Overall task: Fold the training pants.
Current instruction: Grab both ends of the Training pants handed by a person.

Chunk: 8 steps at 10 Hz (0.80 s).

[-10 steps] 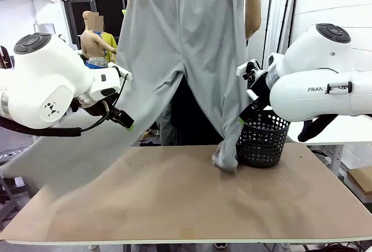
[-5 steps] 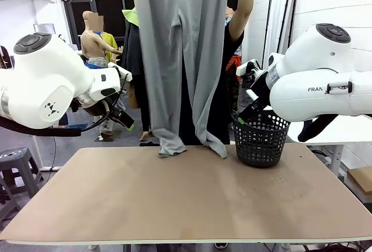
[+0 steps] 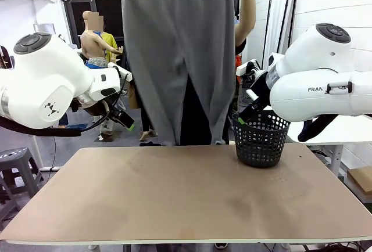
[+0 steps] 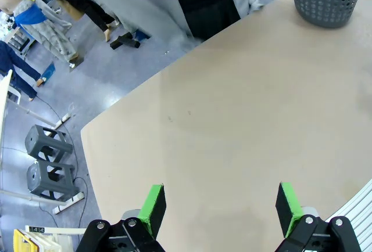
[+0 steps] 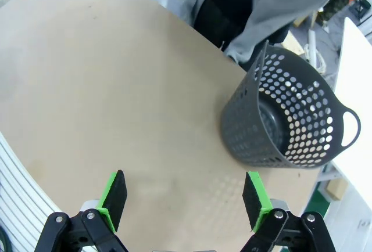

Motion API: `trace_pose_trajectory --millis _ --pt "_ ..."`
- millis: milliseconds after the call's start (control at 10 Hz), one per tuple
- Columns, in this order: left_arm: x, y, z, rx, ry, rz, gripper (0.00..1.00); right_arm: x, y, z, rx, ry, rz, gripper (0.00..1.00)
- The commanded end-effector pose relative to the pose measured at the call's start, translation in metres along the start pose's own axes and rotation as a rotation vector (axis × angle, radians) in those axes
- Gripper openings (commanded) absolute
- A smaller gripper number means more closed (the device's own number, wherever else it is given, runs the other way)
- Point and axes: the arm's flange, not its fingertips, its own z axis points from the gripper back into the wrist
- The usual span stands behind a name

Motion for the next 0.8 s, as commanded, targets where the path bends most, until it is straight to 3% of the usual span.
trace_pose_trajectory --millis 0,700 --pt "-0.0001 0.0010 -0.0003 0.002 0.001 -0.009 1.00 0.0008 -0.0003 -0.0009 -0.001 -0.007 -0.006 1.00" --pt "-0.0001 0.0010 -0.0003 0.002 0.001 -0.009 1.00 0.0008 -0.0003 -0.0009 -0.001 -0.007 -0.006 1.00"
